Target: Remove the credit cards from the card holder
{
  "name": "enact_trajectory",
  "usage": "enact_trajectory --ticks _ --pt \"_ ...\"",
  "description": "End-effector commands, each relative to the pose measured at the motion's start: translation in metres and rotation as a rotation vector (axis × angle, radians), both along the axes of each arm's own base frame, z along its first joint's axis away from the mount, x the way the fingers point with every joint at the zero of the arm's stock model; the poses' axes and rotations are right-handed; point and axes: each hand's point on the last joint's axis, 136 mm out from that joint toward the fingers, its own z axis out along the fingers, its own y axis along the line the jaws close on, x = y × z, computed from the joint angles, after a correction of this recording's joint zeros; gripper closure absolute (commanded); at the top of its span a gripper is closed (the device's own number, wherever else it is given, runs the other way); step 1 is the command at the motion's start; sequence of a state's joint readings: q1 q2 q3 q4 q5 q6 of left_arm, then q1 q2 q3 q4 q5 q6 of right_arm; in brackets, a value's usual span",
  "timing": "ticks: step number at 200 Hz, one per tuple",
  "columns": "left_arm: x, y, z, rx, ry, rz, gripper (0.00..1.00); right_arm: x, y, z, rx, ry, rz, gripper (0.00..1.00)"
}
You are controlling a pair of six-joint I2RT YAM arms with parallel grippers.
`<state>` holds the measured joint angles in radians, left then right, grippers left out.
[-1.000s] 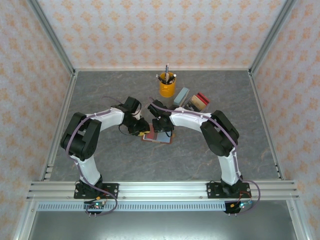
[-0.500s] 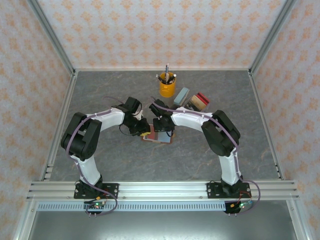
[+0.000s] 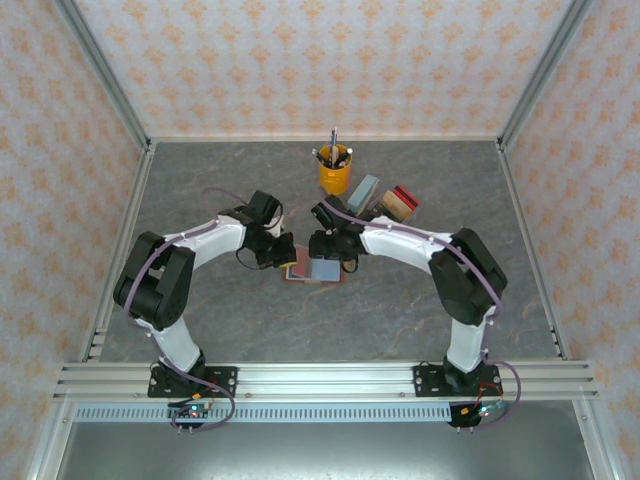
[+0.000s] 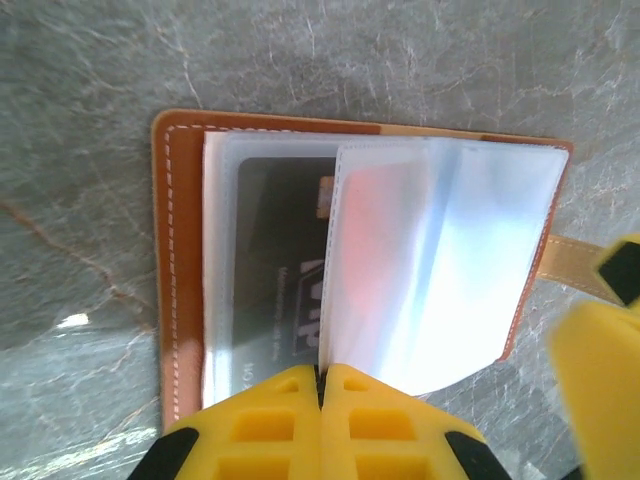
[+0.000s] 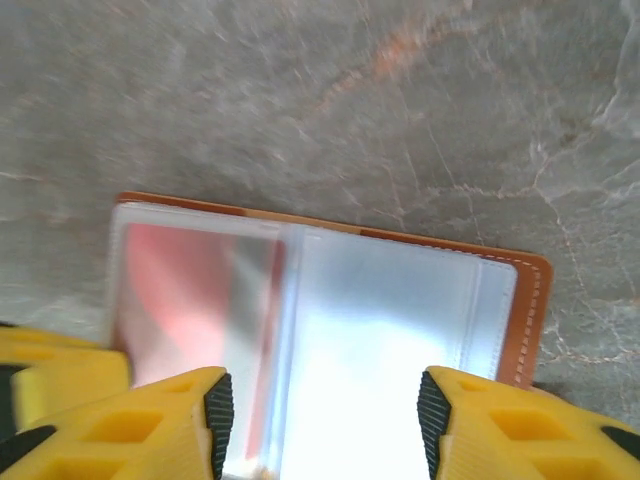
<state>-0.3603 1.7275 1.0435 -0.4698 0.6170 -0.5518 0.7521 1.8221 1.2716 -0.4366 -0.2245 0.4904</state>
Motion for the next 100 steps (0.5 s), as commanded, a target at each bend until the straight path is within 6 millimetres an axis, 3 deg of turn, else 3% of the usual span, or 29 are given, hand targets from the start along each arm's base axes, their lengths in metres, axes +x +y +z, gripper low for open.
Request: enact_trajectory --ticks 1,47,100 --pt "0.0 0.007 0.008 0.04 -0.021 0.009 0.98 0.012 -0.002 0.033 0.067 -0.102 -0.051 0.43" --pt "0.004 -0.027 0.021 -0.164 -0.024 -0.016 0.67 0.014 -0.019 0.049 0.065 -0.166 -0.112 0.41" --pt "0.004 -0.055 0.029 -0.238 -0.028 -0.058 0.6 0.019 -0.043 0.064 0.062 -0.24 -0.217 0.41"
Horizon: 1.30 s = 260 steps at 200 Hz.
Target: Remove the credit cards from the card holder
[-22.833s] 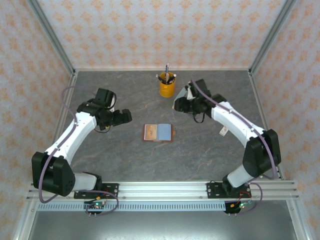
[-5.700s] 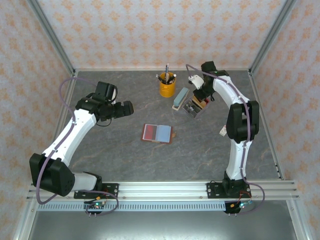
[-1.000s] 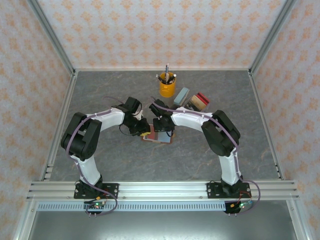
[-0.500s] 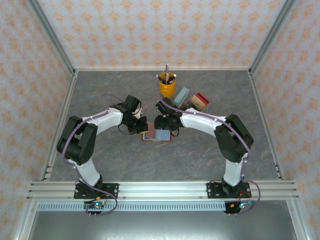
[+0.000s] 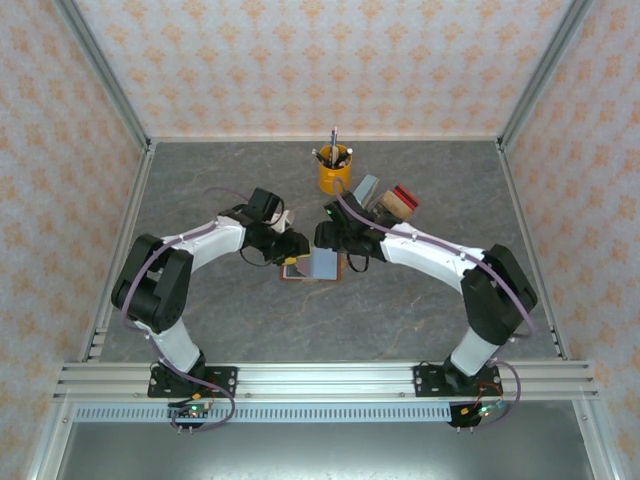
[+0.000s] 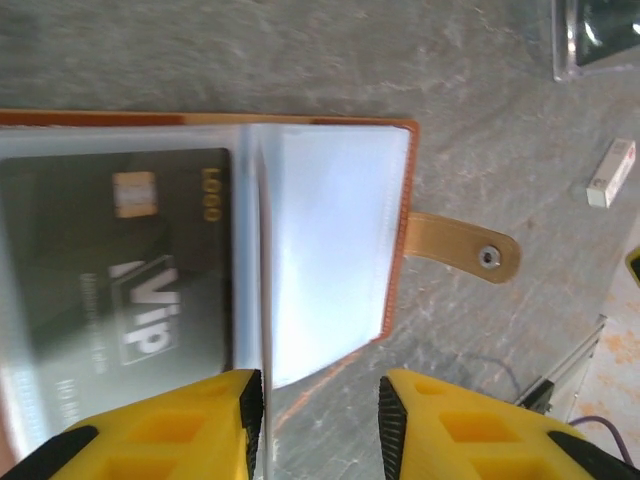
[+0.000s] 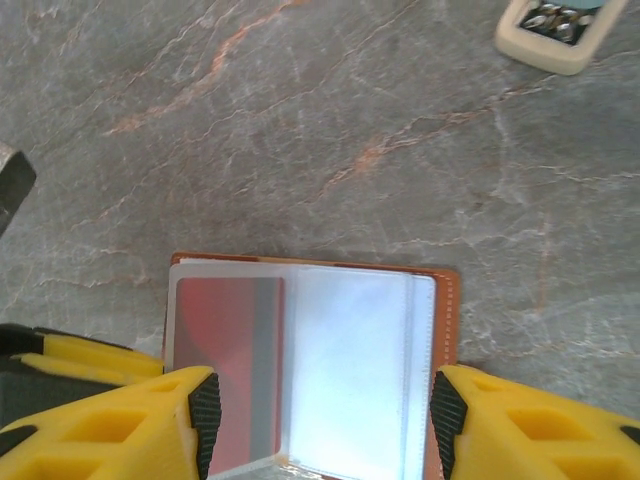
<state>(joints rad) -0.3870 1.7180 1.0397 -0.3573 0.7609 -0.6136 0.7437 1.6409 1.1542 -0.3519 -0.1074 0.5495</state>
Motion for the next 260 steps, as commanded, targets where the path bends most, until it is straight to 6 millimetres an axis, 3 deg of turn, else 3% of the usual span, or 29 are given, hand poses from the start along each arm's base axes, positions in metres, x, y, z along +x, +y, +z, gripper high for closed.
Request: enact_trajectory --ticks 1,54,93,126,146,167,207,260 --pt "0.001 -0.02 0.006 -0.063 -0.004 -0.027 0.6 0.012 -0.018 0.021 0.01 -0.084 -0.1 0.41" --pt "0.003 -0.045 0.01 -0.088 -0.019 -0.046 0.56 0.012 -0.041 0.026 0.007 -0.126 -0.191 0.4" --pt "0.007 -0.028 0.003 -0.009 -0.018 -0.014 0.54 0.01 -0.043 0.024 -0.004 -0.117 -0.182 0.41" --pt "0.012 0.001 0.007 0.056 -0.036 0.055 0.55 0.009 -0.032 0.018 -0.003 -0.08 -0.125 0.45" --pt "0.014 0.02 0.002 0.083 -0.024 0.115 0.57 0.008 -0.02 0.008 -0.002 -0.032 -0.081 0.53" --pt "0.012 0.027 -0.002 0.078 -0.011 0.138 0.59 0.006 -0.007 -0.005 -0.013 0.027 -0.036 0.61" --pt "0.011 0.021 -0.006 0.041 0.007 0.138 0.63 0.002 0.01 -0.034 -0.064 0.137 0.002 0.72" --pt "0.013 0.005 -0.013 0.001 0.033 0.11 0.71 -0.001 0.006 -0.063 -0.123 0.214 -0.023 0.78"
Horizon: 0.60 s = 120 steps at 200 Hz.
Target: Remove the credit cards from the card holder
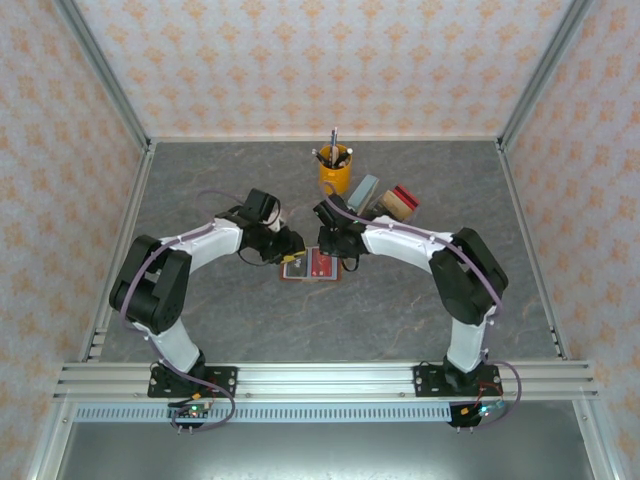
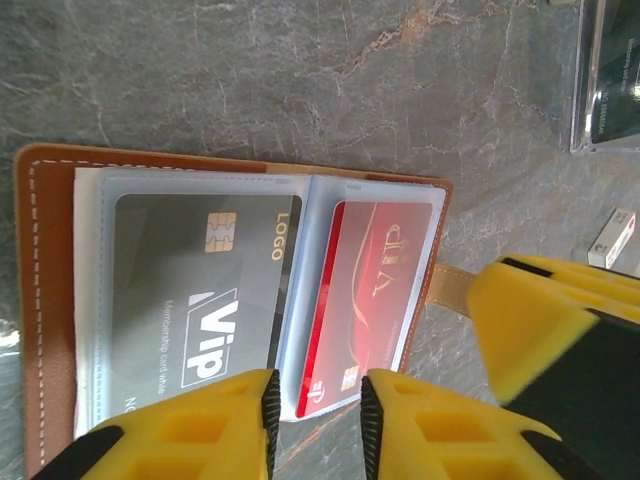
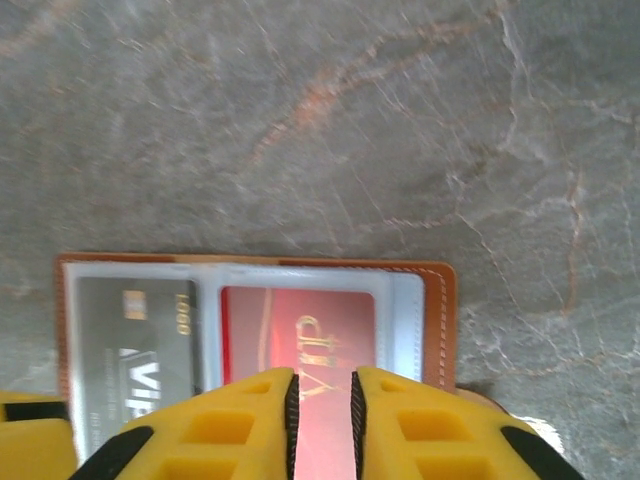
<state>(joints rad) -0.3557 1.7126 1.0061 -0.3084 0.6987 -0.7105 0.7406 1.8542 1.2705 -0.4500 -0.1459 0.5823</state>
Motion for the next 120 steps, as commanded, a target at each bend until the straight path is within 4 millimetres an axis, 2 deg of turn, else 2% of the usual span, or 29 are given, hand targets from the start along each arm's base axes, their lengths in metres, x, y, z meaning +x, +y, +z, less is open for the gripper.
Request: enact_trajectory --ticks 1,73,120 --pt "0.001 -0.013 -0.005 -0.029 0.012 -0.023 0.71 -0.003 -0.003 -0.004 -0.031 0.038 -0.011 0.78" --pt "0.0 -0.025 -0.014 -0.032 0.035 -0.048 0.76 -0.006 -0.004 -0.021 -0.052 0.084 -0.003 0.9" --pt "0.001 -0.027 -0.018 -0.028 0.042 -0.052 0.77 -0.007 -0.006 -0.026 -0.066 0.096 -0.002 0.91"
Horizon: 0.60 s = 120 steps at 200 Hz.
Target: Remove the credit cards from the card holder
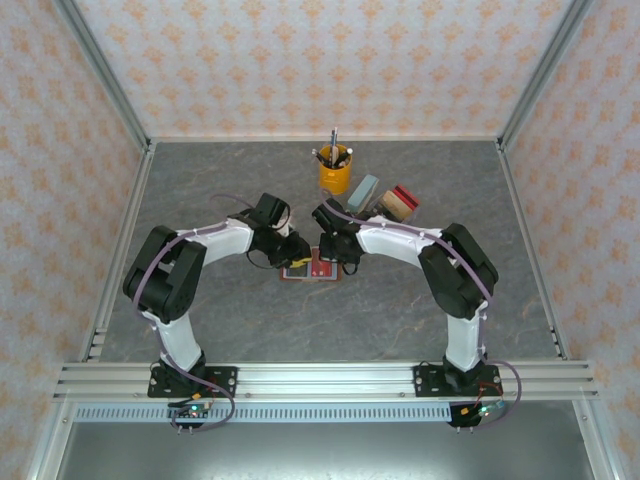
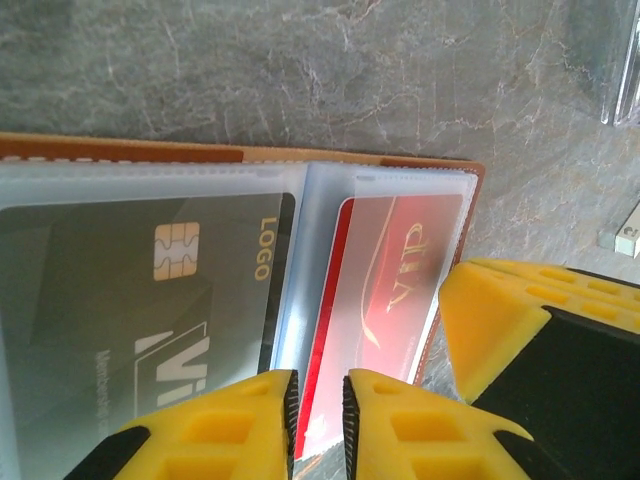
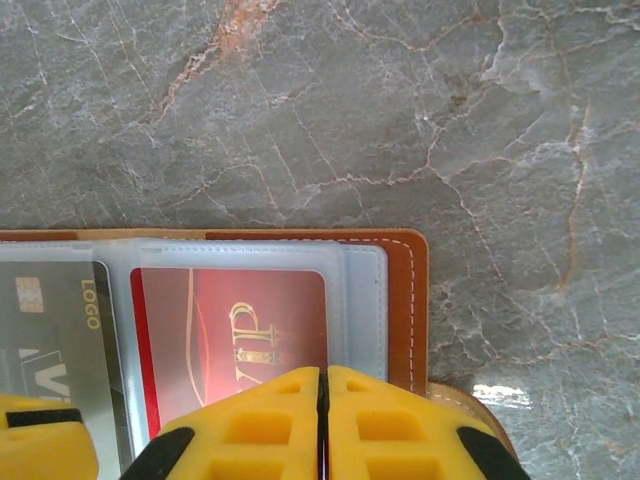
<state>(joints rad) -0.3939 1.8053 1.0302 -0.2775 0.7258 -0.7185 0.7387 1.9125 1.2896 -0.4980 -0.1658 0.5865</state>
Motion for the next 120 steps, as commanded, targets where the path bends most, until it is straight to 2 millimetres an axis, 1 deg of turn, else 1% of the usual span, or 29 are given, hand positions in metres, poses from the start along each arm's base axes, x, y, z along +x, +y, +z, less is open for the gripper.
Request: enact_trajectory --ticks 1,64,120 --pt "0.005 -0.008 0.004 -0.019 -0.007 -0.007 0.77 0.001 -0.002 -0.004 -0.023 0.018 -0.004 0.91" --pt "0.007 -0.01 0.0 -0.021 0.0 -0.011 0.77 -0.001 -0.003 -0.013 -0.028 0.045 -0.006 0.91" --pt "0.007 -0.015 -0.001 -0.052 0.01 -0.015 0.8 -0.006 -0.007 -0.024 -0.036 0.075 -0.008 0.92"
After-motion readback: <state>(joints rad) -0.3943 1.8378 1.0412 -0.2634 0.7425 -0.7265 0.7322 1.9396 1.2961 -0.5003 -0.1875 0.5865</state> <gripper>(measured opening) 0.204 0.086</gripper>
